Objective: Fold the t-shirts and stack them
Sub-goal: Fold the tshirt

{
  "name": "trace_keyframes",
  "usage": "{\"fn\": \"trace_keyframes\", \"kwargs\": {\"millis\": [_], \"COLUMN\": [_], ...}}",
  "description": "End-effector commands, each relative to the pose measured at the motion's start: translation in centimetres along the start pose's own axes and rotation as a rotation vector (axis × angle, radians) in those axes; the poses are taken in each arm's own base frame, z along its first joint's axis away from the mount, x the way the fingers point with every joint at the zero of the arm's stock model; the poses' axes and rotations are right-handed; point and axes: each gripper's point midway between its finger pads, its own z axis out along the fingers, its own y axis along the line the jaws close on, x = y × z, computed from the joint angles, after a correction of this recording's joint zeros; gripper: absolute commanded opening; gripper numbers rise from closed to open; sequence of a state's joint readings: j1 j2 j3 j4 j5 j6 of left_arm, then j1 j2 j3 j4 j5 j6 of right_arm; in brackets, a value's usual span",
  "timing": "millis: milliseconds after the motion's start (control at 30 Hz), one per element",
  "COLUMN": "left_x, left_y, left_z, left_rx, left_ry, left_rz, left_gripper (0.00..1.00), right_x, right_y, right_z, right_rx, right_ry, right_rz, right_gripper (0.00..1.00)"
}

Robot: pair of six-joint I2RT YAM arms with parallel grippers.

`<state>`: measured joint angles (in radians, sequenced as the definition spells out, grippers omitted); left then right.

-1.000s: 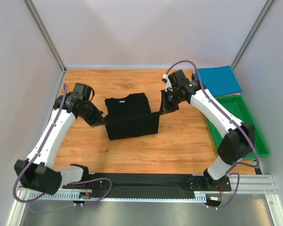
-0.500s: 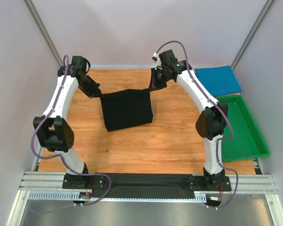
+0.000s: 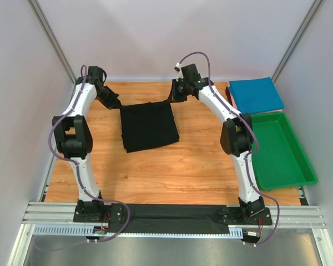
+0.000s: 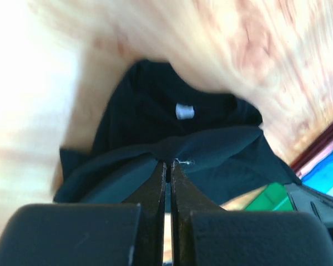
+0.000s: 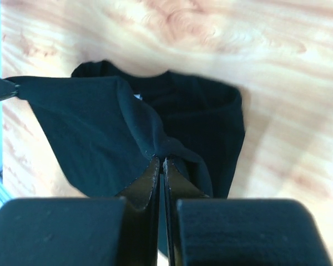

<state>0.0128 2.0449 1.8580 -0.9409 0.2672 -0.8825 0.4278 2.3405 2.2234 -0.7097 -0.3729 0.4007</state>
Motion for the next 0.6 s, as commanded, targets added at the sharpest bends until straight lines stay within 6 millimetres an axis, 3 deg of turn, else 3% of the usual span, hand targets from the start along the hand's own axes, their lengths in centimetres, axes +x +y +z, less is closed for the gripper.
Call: {"fn": "trace_keyframes", "kwargs": {"millis": [0, 67, 133, 233, 267, 367, 400, 433, 500, 567], "left_x": [-3.4, -4.0, -5.2, -6.6, -7.0, -8.3, -8.4, -8.4, -7.7, -6.8], "left_y": [-2.6, -1.9, -1.8, -2.4, -2.4, -3.2, -3.3, -3.5, -3.2, -3.1], "left_z": [0.9, 2.7, 3.1, 4.2, 4.8, 3.2, 2.7, 2.1, 1.3, 0.6], "left_rx": [0.111, 0.082, 0.069, 0.099, 0.106, 0.140, 0.145, 0.151, 0.137, 0.112], "left_ry": [-0.061, -0.056, -0.082, -0.088, -0.084, -0.114, -0.122, -0.132, -0.140, -0.154], "left_rz": [0.039, 0.030, 0.035, 0.051, 0.054, 0.082, 0.096, 0.110, 0.135, 0.174], "left_gripper": [0.00, 0.00, 0.00, 0.08, 0.14, 0.26, 0.34, 0.37, 0.48, 0.48], "right_x": [-4.6, -5.1, -5.8, -6.4, -6.6, -7.1, -5.9, -6.1, -4.6, -2.1], "right_y": [-0.1, -1.0, -1.4, -2.2, -2.4, -2.9, -3.5, -2.8, -2.8, -2.6], "right_z": [0.8, 2.0, 2.6, 3.5, 3.6, 1.9, 1.9, 0.0, -1.1, -2.2], "right_rx": [-0.044, -0.049, -0.075, -0.111, -0.113, -0.126, -0.124, -0.150, -0.161, -0.184], "right_ry": [-0.155, -0.171, -0.189, -0.202, -0.200, -0.175, -0.136, -0.128, -0.093, -0.039], "right_rz": [-0.016, -0.006, -0.004, -0.008, -0.007, 0.008, 0.028, 0.013, -0.004, -0.036], "right_gripper": [0.00, 0.01, 0.02, 0.14, 0.24, 0.40, 0.44, 0.47, 0.50, 0.52]}}
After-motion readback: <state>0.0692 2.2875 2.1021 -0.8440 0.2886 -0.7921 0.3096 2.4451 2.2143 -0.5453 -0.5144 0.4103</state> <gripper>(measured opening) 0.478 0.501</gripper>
